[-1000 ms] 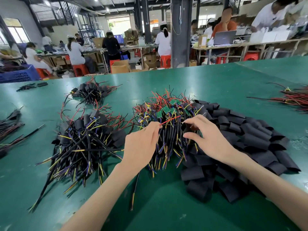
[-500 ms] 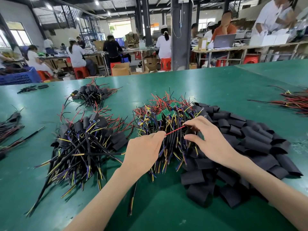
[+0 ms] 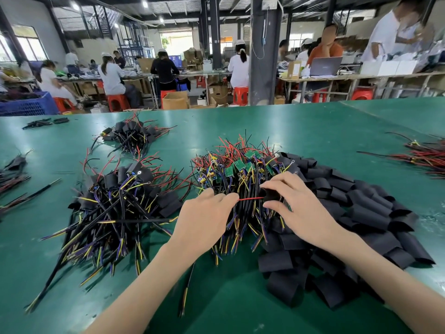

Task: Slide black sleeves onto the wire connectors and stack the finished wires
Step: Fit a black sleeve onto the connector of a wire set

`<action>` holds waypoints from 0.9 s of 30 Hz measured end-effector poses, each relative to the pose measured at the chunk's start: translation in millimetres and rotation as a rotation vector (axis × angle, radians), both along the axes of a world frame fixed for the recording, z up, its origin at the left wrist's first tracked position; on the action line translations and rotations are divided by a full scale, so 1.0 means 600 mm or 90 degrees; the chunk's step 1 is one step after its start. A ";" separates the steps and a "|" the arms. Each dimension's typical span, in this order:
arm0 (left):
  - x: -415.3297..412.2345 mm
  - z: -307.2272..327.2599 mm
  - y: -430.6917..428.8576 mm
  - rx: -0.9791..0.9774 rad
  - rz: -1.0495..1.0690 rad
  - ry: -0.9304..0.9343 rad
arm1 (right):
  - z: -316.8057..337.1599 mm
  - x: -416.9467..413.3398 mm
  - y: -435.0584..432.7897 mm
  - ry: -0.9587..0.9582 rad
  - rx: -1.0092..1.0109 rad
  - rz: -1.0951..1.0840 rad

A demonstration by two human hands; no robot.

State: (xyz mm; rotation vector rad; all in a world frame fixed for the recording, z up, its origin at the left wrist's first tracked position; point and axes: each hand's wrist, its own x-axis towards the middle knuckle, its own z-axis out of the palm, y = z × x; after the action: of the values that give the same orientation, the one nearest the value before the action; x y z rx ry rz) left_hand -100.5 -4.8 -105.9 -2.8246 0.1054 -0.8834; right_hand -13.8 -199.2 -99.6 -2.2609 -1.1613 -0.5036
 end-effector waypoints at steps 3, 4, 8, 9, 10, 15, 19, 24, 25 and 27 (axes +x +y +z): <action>0.001 -0.001 -0.008 -0.011 -0.046 -0.043 | 0.004 -0.013 0.008 -0.136 -0.093 -0.028; 0.001 0.000 -0.012 -0.042 -0.063 -0.045 | 0.006 -0.018 0.013 -0.166 -0.115 -0.038; -0.003 -0.006 -0.024 -0.170 -0.168 -0.008 | 0.008 -0.034 0.029 -0.218 -0.142 -0.029; -0.005 -0.007 -0.025 -0.201 -0.210 0.004 | 0.007 -0.036 0.031 -0.218 -0.147 -0.021; -0.007 -0.007 -0.026 -0.230 -0.247 0.019 | 0.005 -0.038 0.032 -0.214 -0.154 -0.013; -0.006 -0.011 -0.027 -0.388 -0.345 0.093 | -0.005 -0.034 0.037 -0.204 -0.239 0.046; -0.003 -0.004 -0.006 -0.438 -0.315 0.123 | -0.013 -0.029 0.036 -0.140 -0.225 0.029; -0.003 0.001 0.034 -0.268 -0.168 0.143 | -0.015 -0.023 0.029 -0.075 -0.165 0.023; -0.001 0.001 0.039 -0.288 -0.169 0.152 | -0.016 -0.022 0.028 -0.080 -0.183 0.020; 0.000 0.006 0.045 -0.338 -0.184 0.162 | -0.016 -0.023 0.027 -0.107 -0.250 0.004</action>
State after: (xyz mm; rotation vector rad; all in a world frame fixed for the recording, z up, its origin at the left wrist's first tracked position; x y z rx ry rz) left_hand -100.7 22.2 -102.4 -3.4788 0.3724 -0.6711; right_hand -27.6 -183.0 -109.2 -2.5827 -1.4570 -0.5065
